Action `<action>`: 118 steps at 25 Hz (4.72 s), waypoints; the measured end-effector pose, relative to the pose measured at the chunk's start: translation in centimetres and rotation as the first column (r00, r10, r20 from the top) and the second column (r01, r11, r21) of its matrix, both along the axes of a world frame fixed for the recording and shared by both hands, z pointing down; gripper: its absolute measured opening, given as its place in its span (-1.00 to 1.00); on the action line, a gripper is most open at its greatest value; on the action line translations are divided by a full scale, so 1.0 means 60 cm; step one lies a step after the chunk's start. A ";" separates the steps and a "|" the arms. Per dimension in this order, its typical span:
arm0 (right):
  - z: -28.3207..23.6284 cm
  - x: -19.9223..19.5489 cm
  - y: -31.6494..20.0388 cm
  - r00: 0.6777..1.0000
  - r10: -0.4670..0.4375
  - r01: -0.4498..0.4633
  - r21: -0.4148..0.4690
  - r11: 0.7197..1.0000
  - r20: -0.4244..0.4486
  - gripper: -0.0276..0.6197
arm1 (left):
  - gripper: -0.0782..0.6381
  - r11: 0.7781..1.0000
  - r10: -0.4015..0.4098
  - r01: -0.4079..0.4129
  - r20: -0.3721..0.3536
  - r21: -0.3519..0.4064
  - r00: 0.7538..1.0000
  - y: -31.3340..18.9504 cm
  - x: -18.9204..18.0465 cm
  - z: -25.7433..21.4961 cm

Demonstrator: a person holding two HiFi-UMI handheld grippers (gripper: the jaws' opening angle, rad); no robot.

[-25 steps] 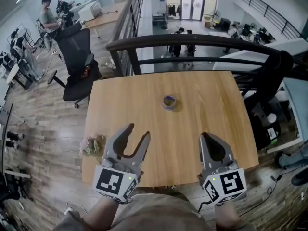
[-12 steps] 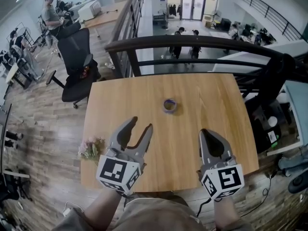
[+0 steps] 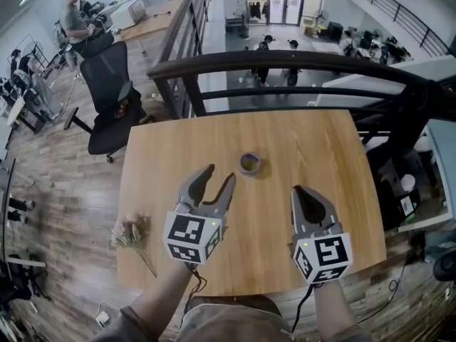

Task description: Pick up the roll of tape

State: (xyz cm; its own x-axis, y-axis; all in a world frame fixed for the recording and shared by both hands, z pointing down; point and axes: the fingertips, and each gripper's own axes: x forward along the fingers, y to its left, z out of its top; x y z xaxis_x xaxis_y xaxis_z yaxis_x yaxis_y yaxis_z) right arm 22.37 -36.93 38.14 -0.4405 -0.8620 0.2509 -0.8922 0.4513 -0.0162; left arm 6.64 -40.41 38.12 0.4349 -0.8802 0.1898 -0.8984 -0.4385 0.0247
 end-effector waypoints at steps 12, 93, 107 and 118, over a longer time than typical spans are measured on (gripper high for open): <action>0.153 -0.006 -0.106 1.000 -0.009 0.008 -0.131 0.991 -0.009 -0.87 | -0.26 0.980 -0.020 0.020 0.001 -0.199 1.000 -0.150 0.012 0.198; -0.114 -0.122 0.142 0.996 -0.082 0.079 0.068 0.995 0.034 -0.87 | -0.63 0.996 0.076 -0.079 -0.078 -0.039 0.994 0.156 -0.121 -0.064; -0.114 -0.146 0.195 0.990 -0.140 0.139 0.064 0.988 0.015 -0.87 | -0.63 0.992 0.108 -0.114 -0.100 -0.061 0.989 0.226 -0.111 -0.063; -0.111 -0.154 0.199 0.990 -0.141 0.141 0.052 0.989 0.005 -0.87 | -0.63 0.994 0.095 -0.099 -0.088 -0.044 0.992 0.235 -0.130 -0.081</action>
State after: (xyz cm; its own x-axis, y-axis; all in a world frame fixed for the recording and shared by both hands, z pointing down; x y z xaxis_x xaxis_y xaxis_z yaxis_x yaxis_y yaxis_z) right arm 13.13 -25.02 31.48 -0.5606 -0.8026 0.2038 -0.8195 0.5731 0.0026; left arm -1.18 -26.31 33.23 0.5342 -0.8238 0.1895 -0.8453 -0.5200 0.1226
